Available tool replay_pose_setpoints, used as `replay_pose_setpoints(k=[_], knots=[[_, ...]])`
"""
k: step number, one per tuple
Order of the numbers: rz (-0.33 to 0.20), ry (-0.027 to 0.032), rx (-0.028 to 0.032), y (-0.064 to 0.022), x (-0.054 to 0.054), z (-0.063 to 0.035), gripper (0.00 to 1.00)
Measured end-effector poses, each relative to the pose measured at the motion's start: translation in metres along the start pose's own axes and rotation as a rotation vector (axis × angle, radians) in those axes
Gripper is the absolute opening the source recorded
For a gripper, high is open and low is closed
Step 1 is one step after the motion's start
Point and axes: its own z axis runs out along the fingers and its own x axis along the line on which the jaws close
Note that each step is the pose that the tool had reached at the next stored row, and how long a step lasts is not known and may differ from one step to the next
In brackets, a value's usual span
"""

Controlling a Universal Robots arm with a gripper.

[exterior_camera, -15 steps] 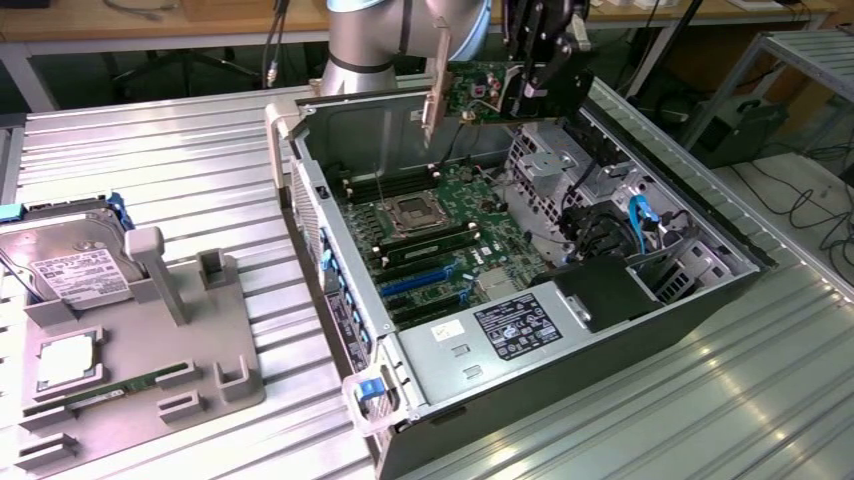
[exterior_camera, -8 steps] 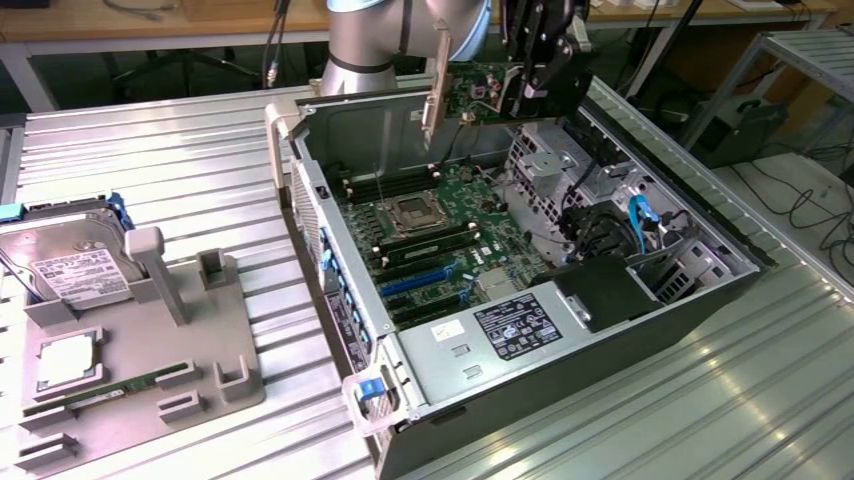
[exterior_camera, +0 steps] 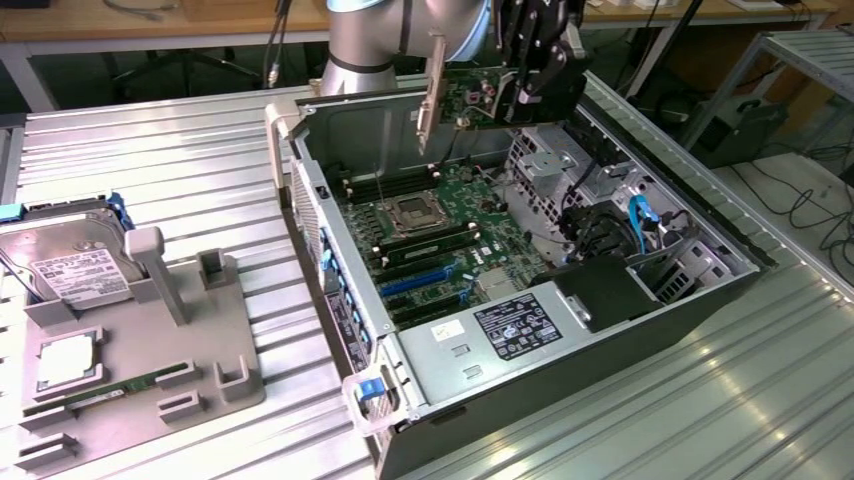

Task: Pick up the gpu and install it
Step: 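Insert the gpu into the slot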

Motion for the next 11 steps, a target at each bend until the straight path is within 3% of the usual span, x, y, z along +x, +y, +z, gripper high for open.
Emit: replay_pose_setpoints(k=[5,11], knots=[[0.0,0.0012,-0.0104,0.0004,0.0001,0.0024,0.28],[0.0,0.0016,-0.0129,0.0006,0.0001,0.006,0.28]])
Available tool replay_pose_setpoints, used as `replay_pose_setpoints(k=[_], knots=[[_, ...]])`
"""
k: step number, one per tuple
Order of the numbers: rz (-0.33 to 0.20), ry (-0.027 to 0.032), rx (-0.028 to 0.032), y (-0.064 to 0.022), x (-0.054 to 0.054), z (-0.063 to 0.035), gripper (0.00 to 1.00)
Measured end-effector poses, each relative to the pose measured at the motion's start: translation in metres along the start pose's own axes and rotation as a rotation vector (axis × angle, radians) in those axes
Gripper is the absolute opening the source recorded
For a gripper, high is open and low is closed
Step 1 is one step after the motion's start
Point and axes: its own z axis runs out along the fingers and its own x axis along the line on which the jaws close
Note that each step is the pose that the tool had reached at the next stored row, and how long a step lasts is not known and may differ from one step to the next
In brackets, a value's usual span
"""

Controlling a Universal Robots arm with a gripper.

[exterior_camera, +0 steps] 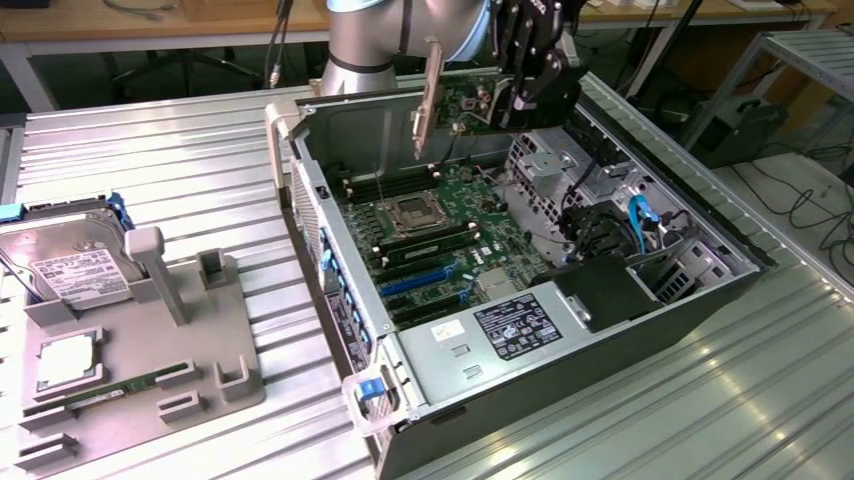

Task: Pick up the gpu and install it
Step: 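Insert the gpu into the slot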

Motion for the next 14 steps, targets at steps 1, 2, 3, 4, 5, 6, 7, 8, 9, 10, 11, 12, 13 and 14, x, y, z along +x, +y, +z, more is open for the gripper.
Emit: replay_pose_setpoints(k=[1,2,3,4,5,6,7,8,9,10,11,12,13,14], knots=[[0.0,-0.0001,-0.0001,0.0,0.0,0.0004,0.28],[0.0,-0.0001,-0.0002,0.0,0.0,0.0009,0.28],[0.0,0.0,-0.0004,0.0001,0.0,0.0014,0.28],[0.0,0.0,-0.0008,0.0001,0.0,0.002,0.28],[0.0,0.0001,-0.0013,0.0001,0.0,0.0025,0.28],[0.0,0.0002,-0.0029,0.0001,0.0,0.0034,0.28],[0.0,0.0003,-0.0038,0.0002,0.0,0.0043,0.28],[0.0,0.0004,-0.0039,0.0002,0.0,0.0051,0.28],[-0.001,0.0004,-0.004,0.0003,0.0,0.0061,0.28],[-0.001,0.0004,-0.004,0.0005,0.0,0.0069,0.28],[-0.001,0.0003,-0.004,0.0007,0.0,0.0083,0.28],[-0.002,0.0003,-0.004,0.0009,0.0,0.0093,0.28],[-0.004,0.0003,-0.0041,0.0011,0.0,0.0104,0.28],[-0.007,0.0,-0.004,0.0016,0.0,0.0123,0.28]])
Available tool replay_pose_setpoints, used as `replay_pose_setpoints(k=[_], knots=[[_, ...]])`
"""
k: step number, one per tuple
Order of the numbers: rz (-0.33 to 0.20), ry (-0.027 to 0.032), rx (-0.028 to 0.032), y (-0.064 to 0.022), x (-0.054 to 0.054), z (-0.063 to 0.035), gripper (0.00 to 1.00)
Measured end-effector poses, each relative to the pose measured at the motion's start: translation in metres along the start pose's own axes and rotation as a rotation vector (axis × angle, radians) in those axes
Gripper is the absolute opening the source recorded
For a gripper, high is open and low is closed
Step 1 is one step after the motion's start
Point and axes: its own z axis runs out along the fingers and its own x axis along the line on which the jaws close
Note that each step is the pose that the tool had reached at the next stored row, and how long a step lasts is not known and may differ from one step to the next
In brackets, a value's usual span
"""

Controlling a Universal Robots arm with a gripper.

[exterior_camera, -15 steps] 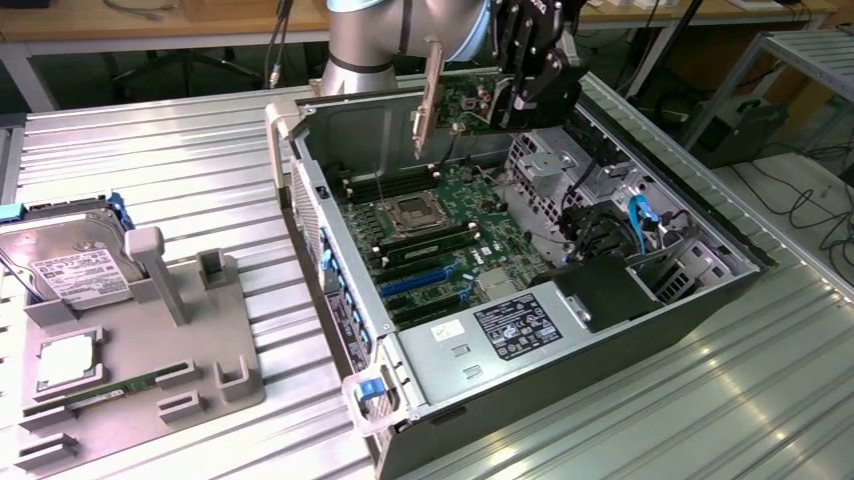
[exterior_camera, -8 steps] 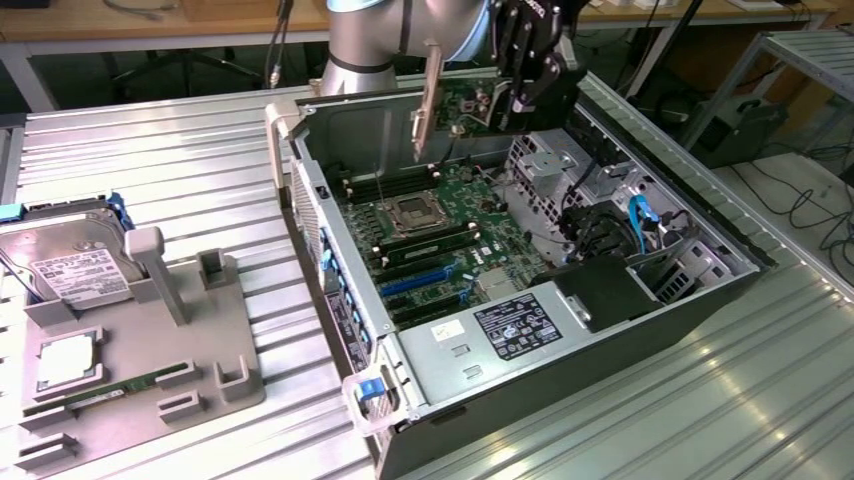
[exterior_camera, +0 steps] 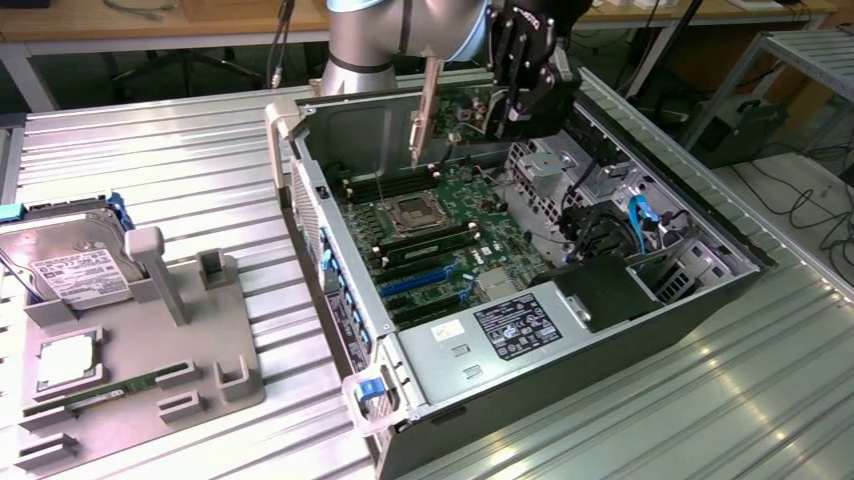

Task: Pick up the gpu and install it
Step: 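Insert the gpu into the slot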

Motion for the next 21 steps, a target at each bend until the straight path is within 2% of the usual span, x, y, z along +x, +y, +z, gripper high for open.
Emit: replay_pose_setpoints(k=[8,21], knots=[[-0.038,-0.0011,-0.0004,0.0029,0.0,0.0123,0.28],[-0.063,-0.002,-0.0006,0.0041,0.001,0.0185,0.28]])
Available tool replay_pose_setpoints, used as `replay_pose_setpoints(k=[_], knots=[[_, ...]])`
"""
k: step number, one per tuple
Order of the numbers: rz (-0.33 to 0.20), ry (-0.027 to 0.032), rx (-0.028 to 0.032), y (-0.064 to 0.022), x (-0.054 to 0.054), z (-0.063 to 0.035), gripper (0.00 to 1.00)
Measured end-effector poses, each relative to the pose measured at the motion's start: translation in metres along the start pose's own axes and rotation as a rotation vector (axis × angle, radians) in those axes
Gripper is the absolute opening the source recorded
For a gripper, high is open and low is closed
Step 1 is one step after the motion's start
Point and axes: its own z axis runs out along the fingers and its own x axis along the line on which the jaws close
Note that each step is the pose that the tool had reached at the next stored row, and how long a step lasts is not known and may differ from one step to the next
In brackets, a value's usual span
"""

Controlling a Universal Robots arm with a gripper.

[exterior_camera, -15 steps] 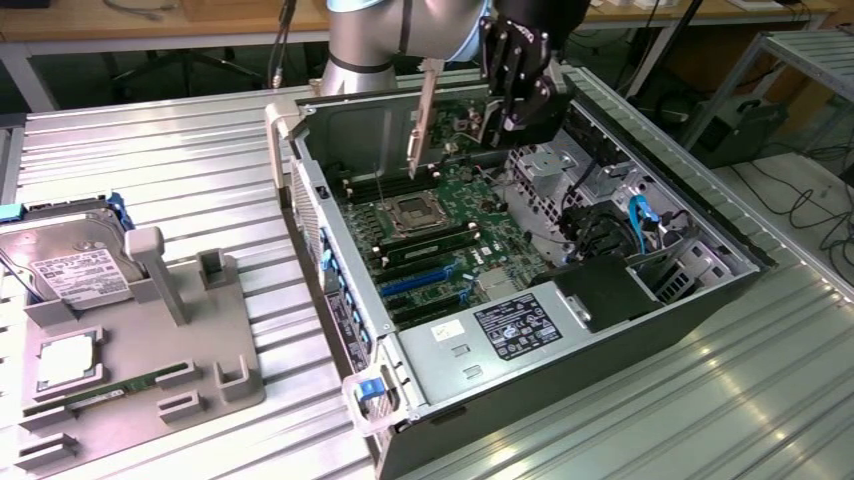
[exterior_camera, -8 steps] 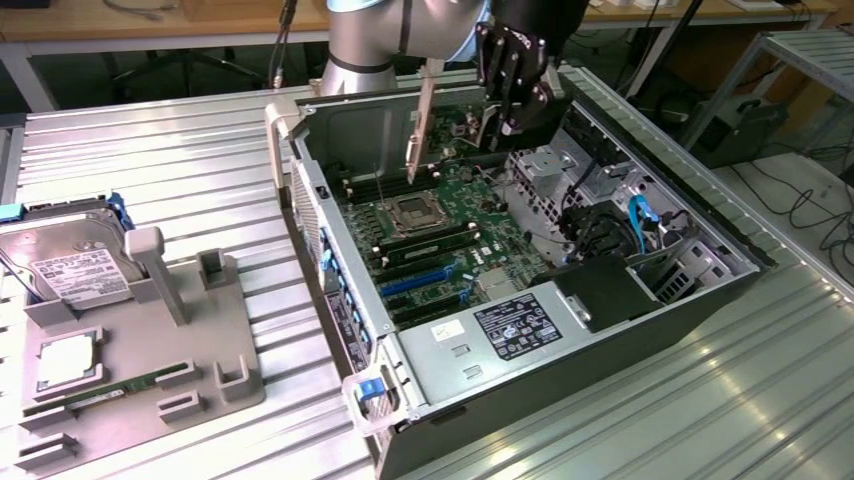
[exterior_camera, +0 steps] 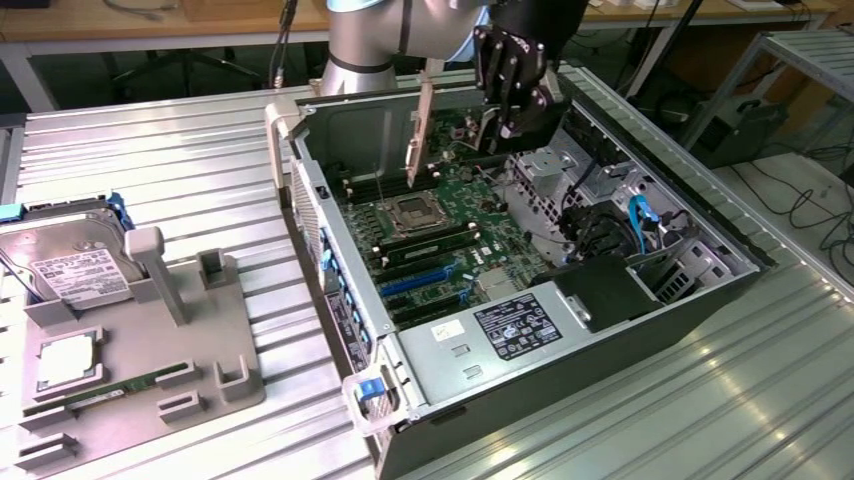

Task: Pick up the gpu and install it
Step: 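Insert the gpu into the slot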

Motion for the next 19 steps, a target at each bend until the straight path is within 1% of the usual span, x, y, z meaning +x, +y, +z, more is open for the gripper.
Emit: replay_pose_setpoints(k=[8,19], knots=[[-0.014,-0.0003,-0.0002,0.0004,0.0,0.0024,0.28],[-0.017,-0.0007,-0.0001,0.0006,0.0001,0.0051,0.28]])
